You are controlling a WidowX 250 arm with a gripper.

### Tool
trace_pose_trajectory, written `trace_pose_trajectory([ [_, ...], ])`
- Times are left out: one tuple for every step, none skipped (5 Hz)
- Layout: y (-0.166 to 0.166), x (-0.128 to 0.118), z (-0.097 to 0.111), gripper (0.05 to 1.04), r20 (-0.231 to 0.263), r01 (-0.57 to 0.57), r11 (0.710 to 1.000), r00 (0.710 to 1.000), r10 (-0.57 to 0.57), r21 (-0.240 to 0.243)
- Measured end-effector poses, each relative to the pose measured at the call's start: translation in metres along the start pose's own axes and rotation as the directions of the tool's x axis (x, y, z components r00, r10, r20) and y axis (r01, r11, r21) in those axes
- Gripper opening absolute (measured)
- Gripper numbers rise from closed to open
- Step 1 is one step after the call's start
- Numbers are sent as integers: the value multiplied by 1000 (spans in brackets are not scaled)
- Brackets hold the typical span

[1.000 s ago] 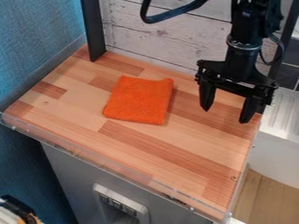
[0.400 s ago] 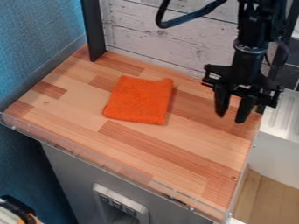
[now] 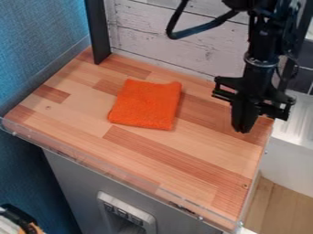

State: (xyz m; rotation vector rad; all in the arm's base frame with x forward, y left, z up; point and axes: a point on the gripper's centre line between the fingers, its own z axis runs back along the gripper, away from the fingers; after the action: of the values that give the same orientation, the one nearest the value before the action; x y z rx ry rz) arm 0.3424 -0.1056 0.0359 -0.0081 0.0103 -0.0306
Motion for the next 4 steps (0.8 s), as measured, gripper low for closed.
trace_pose_trajectory([
  [1,0,-7,62,-11,9,1000,1000,-9,6],
  [1,1,-7,60,0,12,1000,1000,-12,6],
  [0,4,-8,60,18,24,1000,1000,-24,3],
  [2,2,-12,60,17,31,1000,999,-31,4],
])
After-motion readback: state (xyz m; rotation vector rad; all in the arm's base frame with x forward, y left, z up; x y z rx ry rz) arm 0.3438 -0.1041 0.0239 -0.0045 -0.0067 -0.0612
